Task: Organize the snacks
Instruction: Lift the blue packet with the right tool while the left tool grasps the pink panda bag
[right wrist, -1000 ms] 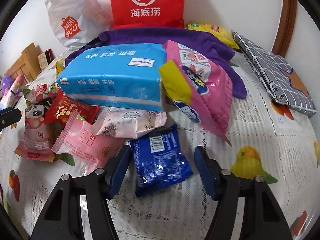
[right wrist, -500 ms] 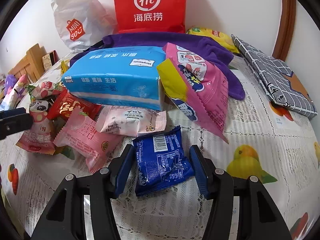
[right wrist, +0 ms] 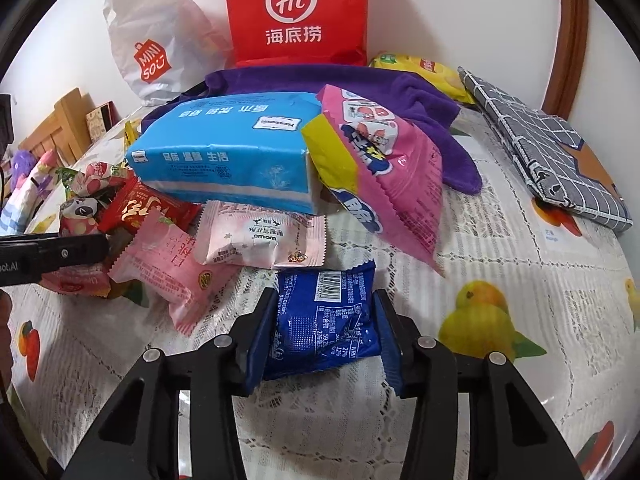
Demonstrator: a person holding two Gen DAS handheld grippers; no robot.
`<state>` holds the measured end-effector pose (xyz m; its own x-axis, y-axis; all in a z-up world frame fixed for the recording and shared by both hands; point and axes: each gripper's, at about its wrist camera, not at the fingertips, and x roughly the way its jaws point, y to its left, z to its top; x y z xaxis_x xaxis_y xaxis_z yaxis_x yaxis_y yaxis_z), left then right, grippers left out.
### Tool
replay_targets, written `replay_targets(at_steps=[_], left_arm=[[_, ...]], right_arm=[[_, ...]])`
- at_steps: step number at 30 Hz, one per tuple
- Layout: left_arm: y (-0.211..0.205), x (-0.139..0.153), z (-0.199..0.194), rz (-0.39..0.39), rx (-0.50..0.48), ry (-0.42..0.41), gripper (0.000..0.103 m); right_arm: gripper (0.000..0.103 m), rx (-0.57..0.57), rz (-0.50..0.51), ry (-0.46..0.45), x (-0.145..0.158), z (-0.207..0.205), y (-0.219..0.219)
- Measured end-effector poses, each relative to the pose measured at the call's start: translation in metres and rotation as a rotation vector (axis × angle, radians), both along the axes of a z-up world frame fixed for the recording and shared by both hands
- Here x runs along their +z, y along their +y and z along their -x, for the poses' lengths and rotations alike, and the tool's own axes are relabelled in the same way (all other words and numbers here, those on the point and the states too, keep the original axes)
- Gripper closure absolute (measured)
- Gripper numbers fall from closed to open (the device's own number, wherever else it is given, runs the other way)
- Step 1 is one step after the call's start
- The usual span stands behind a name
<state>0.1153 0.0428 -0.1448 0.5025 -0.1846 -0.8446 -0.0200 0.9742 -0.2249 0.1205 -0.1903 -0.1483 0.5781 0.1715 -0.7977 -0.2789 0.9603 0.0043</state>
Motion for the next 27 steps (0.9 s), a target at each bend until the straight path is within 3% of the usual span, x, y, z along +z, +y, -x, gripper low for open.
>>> replay_targets(at_steps=[7, 19, 27], left_arm=[[0.000, 0.008, 0.014, 0.008, -0.026, -0.009, 0.050], [-0.008, 0.037, 0.041, 0.004, -0.034, -0.100, 0.051], [-0.006, 0.042, 0.045, 0.048, -0.069, -0.112, 0.052]], right_arm=[[0.057, -0.025, -0.020, -0.006, 0.006, 0.007, -0.013], [0.057, -0.028, -0.102, -0.031, 0.024, 0.028, -0.027], [0.057, -0.061, -0.114, -0.028, 0.035, 0.027, -0.020]])
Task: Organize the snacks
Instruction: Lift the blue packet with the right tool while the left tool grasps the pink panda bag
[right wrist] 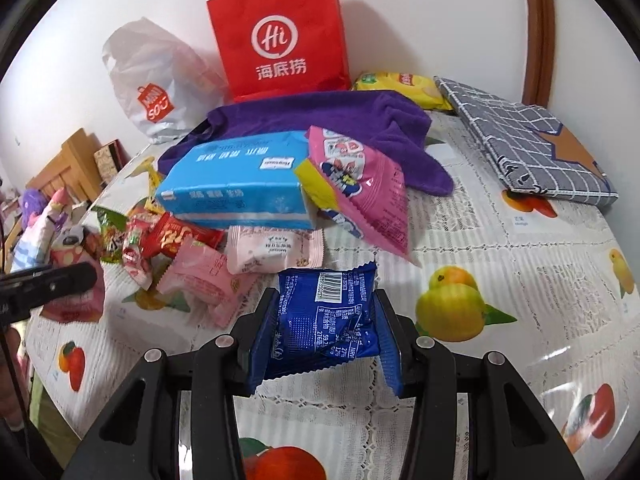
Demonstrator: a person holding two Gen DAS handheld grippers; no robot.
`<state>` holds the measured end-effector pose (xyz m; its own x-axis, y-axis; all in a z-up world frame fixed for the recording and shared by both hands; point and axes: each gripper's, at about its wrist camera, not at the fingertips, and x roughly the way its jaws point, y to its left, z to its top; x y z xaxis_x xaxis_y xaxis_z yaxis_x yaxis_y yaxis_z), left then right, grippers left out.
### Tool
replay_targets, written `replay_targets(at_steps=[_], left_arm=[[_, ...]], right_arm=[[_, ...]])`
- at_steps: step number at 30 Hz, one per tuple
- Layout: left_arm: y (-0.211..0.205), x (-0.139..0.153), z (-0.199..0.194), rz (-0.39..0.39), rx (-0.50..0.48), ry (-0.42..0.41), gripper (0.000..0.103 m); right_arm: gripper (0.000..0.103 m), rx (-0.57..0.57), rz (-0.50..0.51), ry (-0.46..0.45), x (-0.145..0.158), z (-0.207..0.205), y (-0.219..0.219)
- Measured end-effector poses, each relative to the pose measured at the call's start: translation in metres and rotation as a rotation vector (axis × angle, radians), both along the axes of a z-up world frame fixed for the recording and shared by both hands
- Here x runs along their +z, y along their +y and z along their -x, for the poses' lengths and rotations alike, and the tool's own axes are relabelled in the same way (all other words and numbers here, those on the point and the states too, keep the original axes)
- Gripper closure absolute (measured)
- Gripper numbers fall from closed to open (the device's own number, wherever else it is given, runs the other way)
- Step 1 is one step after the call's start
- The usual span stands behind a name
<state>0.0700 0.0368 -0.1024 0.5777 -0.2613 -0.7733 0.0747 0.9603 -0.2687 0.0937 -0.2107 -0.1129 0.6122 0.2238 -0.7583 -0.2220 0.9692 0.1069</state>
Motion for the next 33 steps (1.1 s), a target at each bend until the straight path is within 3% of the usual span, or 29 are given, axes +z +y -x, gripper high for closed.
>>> replay_targets(at_steps=[17, 33], left_arm=[[-0.005, 0.044, -0.034, 0.002, -0.051, -0.041, 0.052], [-0.006, 0.094, -0.099, -0.024, -0.038, -0.086, 0.052]], right_arm=[[0.057, 0.013, -0.018, -0.054, 0.047, -0.026, 0.021], [0.057, 0.049, -0.018, -0.127, 0.107, -0.115, 0.044]])
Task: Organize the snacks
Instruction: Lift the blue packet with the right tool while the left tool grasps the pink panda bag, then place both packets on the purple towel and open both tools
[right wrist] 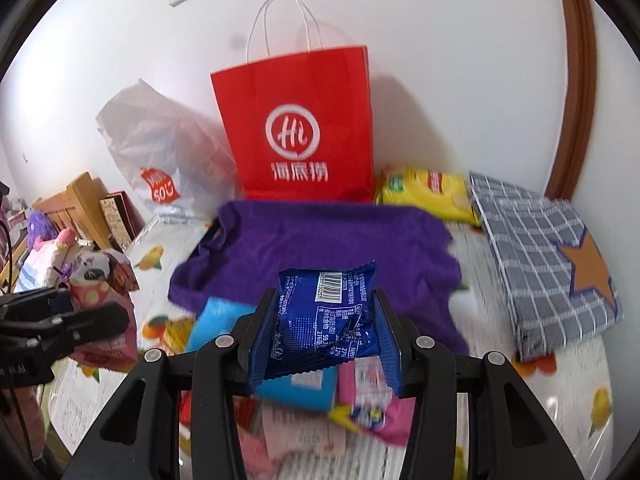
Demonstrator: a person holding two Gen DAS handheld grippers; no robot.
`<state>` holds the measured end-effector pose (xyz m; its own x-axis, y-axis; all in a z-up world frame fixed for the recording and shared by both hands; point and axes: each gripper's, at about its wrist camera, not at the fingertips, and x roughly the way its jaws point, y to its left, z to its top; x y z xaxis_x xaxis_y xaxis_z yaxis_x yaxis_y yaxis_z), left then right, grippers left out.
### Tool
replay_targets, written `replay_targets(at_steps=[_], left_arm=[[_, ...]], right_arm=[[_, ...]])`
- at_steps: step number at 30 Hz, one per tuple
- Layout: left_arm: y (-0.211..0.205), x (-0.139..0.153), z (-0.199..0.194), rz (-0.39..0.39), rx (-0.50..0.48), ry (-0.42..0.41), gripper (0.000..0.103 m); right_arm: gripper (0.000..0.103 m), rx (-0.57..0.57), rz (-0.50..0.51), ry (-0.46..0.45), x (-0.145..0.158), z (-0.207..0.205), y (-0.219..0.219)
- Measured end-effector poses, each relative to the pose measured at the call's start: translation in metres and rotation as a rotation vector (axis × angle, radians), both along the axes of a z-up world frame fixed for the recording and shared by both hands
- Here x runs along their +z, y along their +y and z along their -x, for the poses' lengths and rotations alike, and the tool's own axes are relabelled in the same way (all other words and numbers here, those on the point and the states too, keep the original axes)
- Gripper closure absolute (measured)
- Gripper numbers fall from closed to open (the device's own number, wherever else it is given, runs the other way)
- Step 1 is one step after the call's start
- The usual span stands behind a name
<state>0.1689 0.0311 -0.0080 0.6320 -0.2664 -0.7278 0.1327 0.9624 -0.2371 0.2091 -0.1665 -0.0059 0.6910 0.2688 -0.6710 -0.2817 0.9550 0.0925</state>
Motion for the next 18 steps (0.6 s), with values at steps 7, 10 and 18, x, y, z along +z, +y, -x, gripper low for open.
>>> replay_targets(at_steps=[7, 10, 18], left_arm=[[0.011, 0.007, -0.031, -0.001, 0.011, -0.003, 0.052], [0.020, 0.007, -0.047, -0.008, 0.024, -0.007, 0.052], [0.040, 0.010, -0.098, -0.010, 0.050, -0.005, 0.052]], right_arm=[[0.057, -0.012, 0.016, -0.010, 0.013, -0.041, 0.007], [0.057, -0.027, 0.020, -0.011, 0.016, -0.060, 0.007], [0.057, -0.060, 0.004, -0.018, 0.017, -0.105, -0.002]])
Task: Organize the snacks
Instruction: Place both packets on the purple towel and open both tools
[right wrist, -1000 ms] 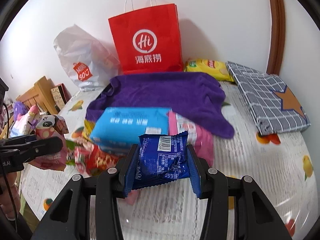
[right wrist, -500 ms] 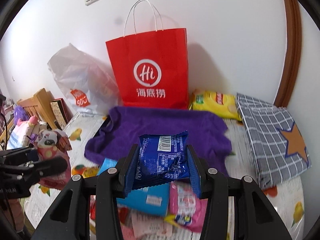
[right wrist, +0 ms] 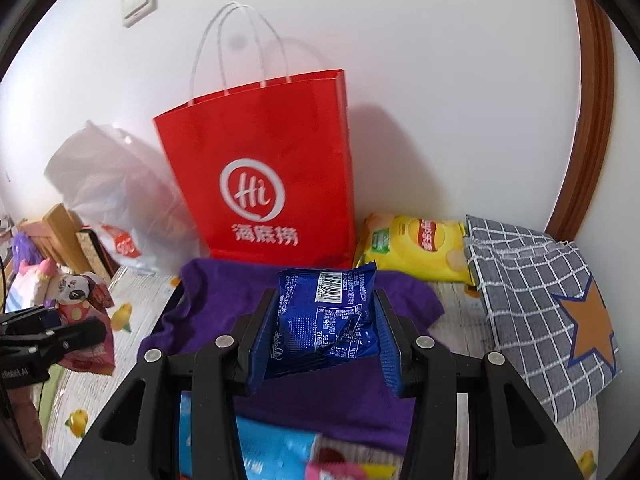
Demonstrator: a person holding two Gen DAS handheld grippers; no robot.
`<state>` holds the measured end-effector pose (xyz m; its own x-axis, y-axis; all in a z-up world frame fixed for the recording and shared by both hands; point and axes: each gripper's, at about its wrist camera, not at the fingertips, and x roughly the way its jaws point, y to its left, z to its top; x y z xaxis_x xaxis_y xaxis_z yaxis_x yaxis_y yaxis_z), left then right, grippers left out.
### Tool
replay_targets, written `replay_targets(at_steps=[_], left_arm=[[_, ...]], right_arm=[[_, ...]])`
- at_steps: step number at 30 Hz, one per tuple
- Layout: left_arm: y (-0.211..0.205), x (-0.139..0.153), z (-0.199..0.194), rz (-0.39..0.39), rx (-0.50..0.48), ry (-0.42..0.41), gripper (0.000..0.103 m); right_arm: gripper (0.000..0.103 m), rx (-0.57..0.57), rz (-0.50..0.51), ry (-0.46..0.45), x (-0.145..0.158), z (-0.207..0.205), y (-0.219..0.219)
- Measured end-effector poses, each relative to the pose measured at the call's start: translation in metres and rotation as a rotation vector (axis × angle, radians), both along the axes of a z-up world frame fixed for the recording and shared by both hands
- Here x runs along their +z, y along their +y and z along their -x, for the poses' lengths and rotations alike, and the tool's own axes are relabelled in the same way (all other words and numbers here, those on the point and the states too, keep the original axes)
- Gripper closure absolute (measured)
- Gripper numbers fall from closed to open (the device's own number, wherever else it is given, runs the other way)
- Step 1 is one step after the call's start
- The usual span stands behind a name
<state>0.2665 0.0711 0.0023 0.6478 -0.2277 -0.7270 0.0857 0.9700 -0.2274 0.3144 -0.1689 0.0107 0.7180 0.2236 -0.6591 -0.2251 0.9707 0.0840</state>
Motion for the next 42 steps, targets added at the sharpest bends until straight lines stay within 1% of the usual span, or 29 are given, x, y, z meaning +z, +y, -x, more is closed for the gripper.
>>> replay_targets(at_steps=[5, 11, 14, 18, 22, 28, 30, 34, 37, 42], left_arm=[[0.006, -0.008, -0.030, 0.000, 0.015, 0.012, 0.052], [0.000, -0.028, -0.068, -0.019, 0.003, 0.060, 0.052], [-0.002, -0.041, -0.085, -0.021, 0.000, 0.088, 0.052], [-0.001, -0.061, -0.106, -0.021, 0.005, 0.135, 0.052], [0.000, -0.077, -0.120, -0.031, 0.015, 0.176, 0.052], [-0.001, -0.100, -0.131, -0.049, 0.009, 0.224, 0.052], [-0.001, -0.106, -0.133, -0.046, 0.009, 0.239, 0.052], [-0.003, -0.115, -0.137, -0.068, 0.010, 0.284, 0.052], [-0.006, -0.119, -0.137, -0.054, -0.003, 0.296, 0.052], [-0.013, -0.122, -0.140, -0.062, -0.013, 0.316, 0.052]], right_arm=[[0.057, 0.000, 0.002, 0.020, -0.012, -0.029, -0.004], [0.057, 0.003, -0.023, 0.112, -0.051, -0.055, -0.013], [0.057, -0.001, 0.000, 0.143, -0.066, -0.065, -0.013], [0.057, 0.012, 0.021, 0.167, -0.078, -0.079, -0.010], [0.057, 0.029, 0.038, 0.202, -0.095, -0.090, -0.009], [0.057, 0.049, 0.038, 0.300, -0.120, -0.106, -0.008], [0.057, 0.054, 0.037, 0.303, -0.124, -0.107, -0.007], [0.057, 0.049, 0.038, 0.326, -0.130, -0.112, -0.007], [0.057, 0.049, 0.017, 0.362, -0.136, -0.116, -0.009], [0.054, 0.059, -0.002, 0.375, -0.140, -0.118, -0.012]])
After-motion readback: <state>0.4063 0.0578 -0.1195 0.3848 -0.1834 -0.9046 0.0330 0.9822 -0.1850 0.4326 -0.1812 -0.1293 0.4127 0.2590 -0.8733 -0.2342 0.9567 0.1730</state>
